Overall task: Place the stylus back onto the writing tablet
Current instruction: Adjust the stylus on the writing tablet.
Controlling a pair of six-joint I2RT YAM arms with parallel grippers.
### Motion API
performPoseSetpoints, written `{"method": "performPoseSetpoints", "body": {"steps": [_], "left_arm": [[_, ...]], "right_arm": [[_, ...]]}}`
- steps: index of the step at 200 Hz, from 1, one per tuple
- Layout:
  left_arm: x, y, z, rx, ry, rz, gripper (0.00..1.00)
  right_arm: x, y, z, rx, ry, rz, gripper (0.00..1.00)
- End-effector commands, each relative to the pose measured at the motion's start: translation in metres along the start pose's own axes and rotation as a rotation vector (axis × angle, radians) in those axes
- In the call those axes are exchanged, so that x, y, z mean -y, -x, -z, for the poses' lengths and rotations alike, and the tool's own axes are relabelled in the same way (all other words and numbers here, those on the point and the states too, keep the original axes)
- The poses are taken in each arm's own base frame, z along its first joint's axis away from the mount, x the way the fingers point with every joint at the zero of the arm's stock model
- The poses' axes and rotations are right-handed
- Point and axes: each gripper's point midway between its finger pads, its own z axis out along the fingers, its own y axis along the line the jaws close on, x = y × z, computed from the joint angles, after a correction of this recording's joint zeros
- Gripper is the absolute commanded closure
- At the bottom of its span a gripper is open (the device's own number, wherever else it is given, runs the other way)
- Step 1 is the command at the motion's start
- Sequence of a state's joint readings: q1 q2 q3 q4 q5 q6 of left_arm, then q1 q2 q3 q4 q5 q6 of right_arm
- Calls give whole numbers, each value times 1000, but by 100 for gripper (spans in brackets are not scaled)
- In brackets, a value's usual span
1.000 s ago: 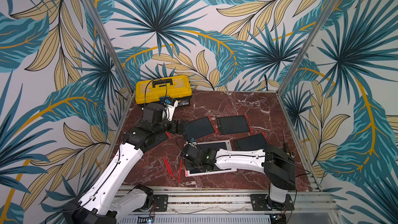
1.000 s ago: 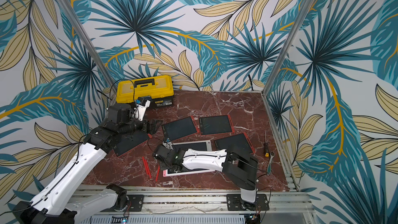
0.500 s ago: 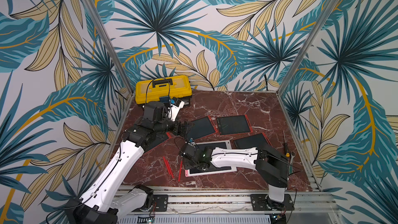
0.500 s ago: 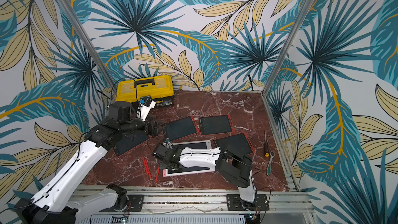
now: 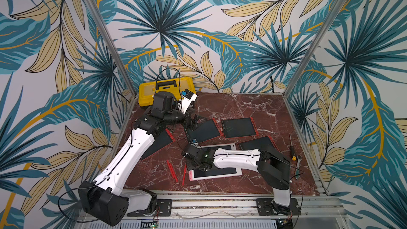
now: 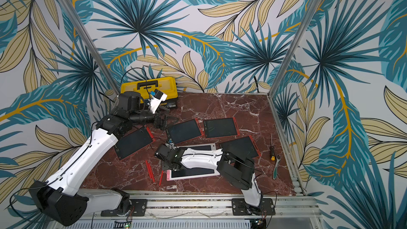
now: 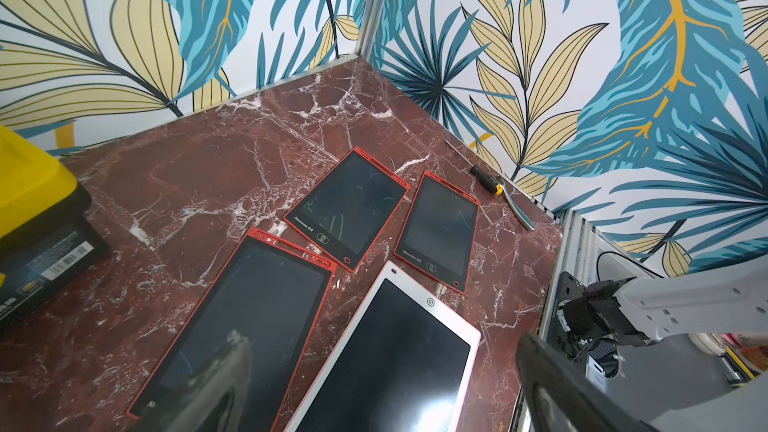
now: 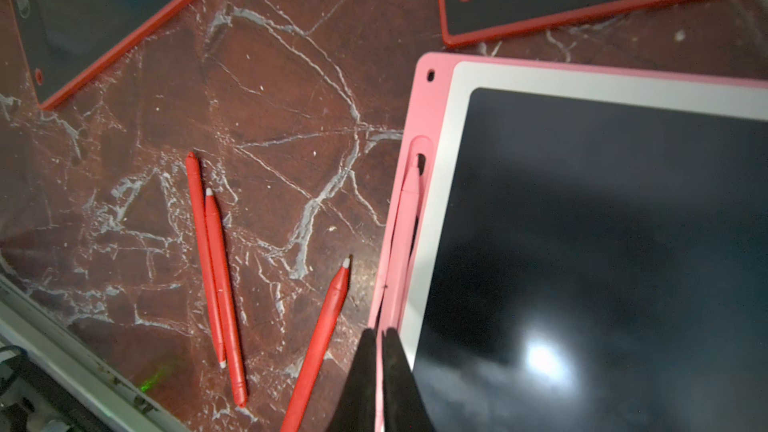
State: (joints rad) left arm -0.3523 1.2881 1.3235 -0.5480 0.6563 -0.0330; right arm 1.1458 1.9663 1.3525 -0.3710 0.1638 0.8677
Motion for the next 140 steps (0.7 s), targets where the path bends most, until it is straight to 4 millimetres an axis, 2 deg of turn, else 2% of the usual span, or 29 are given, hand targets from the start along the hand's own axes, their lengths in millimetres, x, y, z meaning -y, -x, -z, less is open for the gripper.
{"method": "performPoseSetpoints", "body": {"steps": [1,31,140], "left_arm": [[11,9,6,52,-36,-39,0],[14,10,6,81,-53,-11,0],[17,8,10,79,-47,-16,0]], "right_arm": [[11,-1,-8,-16,-50,-2,94],[11,0,-12,-18,-53,-9,100],[18,-6,-24,-55,-82,-25,100]]}}
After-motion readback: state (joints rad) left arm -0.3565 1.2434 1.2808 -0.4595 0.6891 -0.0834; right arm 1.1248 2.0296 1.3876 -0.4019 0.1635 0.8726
